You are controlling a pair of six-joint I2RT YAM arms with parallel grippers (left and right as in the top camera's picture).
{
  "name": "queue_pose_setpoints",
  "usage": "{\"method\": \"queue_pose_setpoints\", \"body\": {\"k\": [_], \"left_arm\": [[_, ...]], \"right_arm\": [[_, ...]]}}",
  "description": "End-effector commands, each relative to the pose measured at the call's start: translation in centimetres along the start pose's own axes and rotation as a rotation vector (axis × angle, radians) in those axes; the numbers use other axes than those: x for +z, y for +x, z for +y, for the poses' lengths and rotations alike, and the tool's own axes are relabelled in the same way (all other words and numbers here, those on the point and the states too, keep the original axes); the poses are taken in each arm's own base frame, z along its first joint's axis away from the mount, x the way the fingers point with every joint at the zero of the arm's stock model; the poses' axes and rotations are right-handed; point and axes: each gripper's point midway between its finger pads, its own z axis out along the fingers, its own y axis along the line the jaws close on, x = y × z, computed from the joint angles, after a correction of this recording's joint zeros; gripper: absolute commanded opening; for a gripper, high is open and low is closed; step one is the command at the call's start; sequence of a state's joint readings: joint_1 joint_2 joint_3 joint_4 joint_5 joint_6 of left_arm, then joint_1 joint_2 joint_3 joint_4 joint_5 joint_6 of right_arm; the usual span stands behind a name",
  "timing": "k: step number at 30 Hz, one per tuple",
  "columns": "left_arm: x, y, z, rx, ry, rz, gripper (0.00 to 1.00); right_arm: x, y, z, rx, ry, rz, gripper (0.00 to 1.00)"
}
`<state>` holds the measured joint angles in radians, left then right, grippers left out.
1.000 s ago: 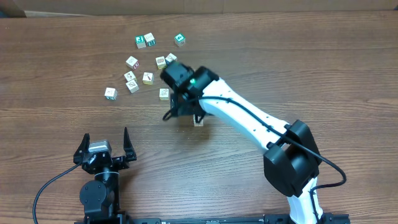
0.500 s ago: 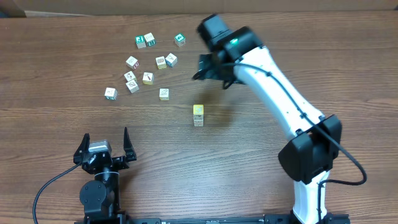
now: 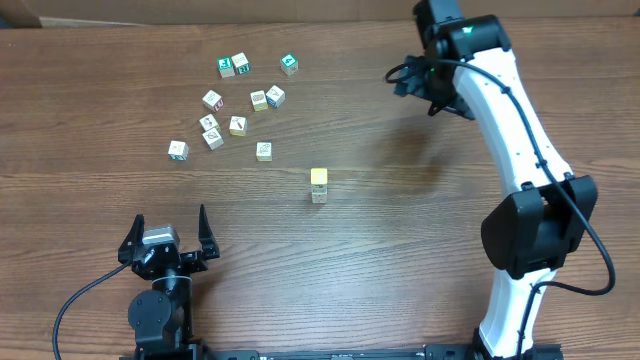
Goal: Form a tower
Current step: 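Raise the right gripper up and away from the stack to the back-right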
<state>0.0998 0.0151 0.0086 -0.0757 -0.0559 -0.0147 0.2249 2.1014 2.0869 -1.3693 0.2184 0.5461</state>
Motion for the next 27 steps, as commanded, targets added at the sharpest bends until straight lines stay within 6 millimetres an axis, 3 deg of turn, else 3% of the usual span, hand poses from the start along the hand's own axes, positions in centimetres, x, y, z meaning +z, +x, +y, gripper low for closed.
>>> {"method": "queue_pose_setpoints", "body": {"k": [1,27], "left_arm": [[-0.04,-0.11,-0.07,0.022,0.003,-0.009,1.0],[-0.04,-0.11,-0.07,0.022,0.003,-0.009,0.99]], "right_arm": [[-0.43,-1.0,-0.9,0.019,0.007,-0.027,1.0],[-0.33,-1.28,-1.4,0.031,0.011,-0.027,1.0]]}}
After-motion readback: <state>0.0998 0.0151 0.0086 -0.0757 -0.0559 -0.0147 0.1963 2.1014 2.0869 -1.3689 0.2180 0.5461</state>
